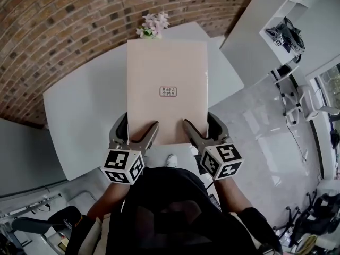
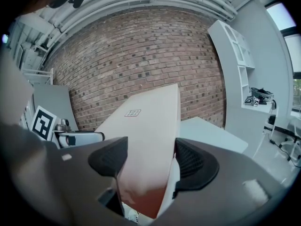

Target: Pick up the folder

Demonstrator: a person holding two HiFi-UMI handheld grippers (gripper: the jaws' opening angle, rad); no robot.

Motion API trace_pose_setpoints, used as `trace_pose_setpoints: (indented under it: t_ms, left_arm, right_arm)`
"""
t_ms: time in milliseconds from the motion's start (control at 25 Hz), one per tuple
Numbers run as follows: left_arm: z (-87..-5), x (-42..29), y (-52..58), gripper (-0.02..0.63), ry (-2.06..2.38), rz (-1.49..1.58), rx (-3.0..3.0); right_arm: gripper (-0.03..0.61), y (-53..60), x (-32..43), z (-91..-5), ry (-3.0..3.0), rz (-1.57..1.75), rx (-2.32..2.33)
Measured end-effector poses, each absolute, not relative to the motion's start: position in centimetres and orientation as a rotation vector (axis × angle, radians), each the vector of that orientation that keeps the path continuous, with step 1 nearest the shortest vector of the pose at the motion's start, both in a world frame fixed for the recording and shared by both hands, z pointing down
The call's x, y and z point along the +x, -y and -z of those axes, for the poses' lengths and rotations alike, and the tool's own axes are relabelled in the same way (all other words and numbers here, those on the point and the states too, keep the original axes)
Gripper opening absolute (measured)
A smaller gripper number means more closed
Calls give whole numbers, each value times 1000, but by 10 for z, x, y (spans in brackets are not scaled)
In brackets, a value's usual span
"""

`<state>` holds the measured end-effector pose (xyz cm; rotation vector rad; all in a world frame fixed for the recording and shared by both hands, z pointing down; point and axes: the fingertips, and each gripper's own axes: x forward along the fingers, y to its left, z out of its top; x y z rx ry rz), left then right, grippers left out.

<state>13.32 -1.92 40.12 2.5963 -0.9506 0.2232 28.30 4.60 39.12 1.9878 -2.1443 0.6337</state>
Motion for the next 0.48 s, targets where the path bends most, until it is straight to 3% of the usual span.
trace_pose_setpoints:
  t_ms: [480]
  left_arm:
    - [-414,161,-28,417,942,-248,2584]
  right_arm:
    - [314,-92,312,-402,2140,-629,2013]
